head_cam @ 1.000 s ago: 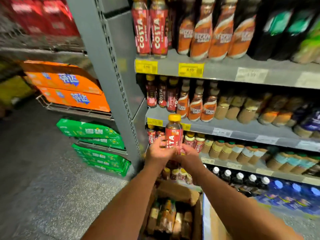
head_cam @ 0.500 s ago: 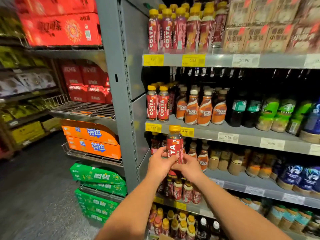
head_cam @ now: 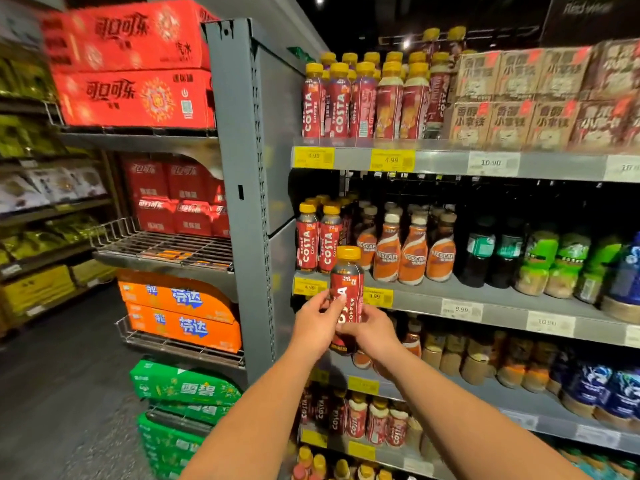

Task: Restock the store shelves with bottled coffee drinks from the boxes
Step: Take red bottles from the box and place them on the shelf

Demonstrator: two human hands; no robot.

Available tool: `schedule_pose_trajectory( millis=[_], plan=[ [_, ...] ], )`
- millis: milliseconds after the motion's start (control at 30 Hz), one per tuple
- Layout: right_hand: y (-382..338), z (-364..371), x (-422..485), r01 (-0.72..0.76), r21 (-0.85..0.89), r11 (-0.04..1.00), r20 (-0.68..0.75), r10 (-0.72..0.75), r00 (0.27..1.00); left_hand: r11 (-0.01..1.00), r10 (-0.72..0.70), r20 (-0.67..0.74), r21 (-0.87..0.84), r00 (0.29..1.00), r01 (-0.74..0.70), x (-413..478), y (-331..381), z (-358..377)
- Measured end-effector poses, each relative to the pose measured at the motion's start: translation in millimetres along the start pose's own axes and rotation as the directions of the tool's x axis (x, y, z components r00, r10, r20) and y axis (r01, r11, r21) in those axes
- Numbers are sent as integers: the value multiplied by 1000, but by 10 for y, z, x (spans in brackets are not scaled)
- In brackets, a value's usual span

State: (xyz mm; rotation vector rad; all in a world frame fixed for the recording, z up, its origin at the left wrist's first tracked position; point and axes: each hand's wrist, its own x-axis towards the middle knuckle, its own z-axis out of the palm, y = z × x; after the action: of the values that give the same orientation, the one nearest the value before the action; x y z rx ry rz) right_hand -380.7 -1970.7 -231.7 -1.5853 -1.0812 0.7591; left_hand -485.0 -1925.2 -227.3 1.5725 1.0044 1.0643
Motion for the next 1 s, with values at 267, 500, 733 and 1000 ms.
schedule_pose_trajectory(
  millis=[267, 500, 733, 1000],
  plan=[
    [-281, 5, 627, -2, 27, 1000, -96, 4, 995, 997, 55, 48, -50, 997, -53, 764, 114, -4],
    [-475, -14, 1237, -8, 122, 993, -310, 46, 950, 991, 95, 79, 84, 992, -102, 1389, 100, -50],
    [-354, 145, 1677, -69, 19, 997, -449, 70, 891, 999, 24, 164, -42, 986, -17, 1841, -127, -26],
    [-179, 273, 1892, -137, -43, 990, -478, 100, 873, 997, 13, 225, -72, 974, 3, 1993, -283, -14]
  ],
)
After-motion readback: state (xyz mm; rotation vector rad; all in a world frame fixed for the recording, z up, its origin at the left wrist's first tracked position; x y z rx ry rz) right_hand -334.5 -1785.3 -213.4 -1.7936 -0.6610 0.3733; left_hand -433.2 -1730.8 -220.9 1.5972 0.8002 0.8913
